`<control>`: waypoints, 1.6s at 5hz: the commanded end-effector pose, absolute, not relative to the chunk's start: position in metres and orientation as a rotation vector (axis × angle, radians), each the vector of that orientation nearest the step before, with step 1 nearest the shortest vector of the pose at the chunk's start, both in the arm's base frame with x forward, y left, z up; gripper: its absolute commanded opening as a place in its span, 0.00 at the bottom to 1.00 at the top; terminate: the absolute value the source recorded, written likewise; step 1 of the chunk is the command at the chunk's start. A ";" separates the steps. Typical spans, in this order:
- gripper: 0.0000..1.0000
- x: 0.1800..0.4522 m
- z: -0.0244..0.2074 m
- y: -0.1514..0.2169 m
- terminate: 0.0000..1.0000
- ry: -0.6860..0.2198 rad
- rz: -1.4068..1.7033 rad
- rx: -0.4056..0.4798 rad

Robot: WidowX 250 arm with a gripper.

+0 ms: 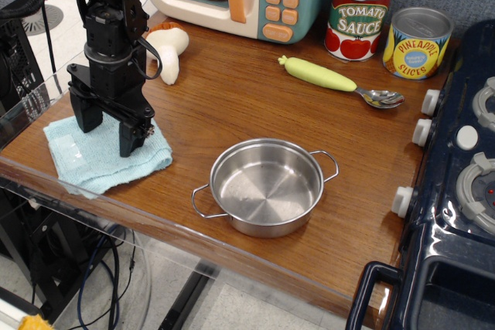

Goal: Move the cloth to the front left of the table.

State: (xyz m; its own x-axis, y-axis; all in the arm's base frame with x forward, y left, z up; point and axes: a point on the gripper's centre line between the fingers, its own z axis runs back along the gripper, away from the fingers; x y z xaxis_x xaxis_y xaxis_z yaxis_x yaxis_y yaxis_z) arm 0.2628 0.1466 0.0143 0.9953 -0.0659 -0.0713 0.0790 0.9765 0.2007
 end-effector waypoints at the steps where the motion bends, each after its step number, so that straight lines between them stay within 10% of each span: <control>1: 1.00 0.272 0.050 0.148 0.00 -0.029 -0.070 0.194; 4: 1.00 0.280 0.097 0.142 0.00 -0.195 -0.059 0.135; 7: 1.00 0.284 0.088 0.145 0.00 -0.172 -0.106 0.146; 8: 1.00 0.284 0.088 0.145 1.00 -0.172 -0.106 0.146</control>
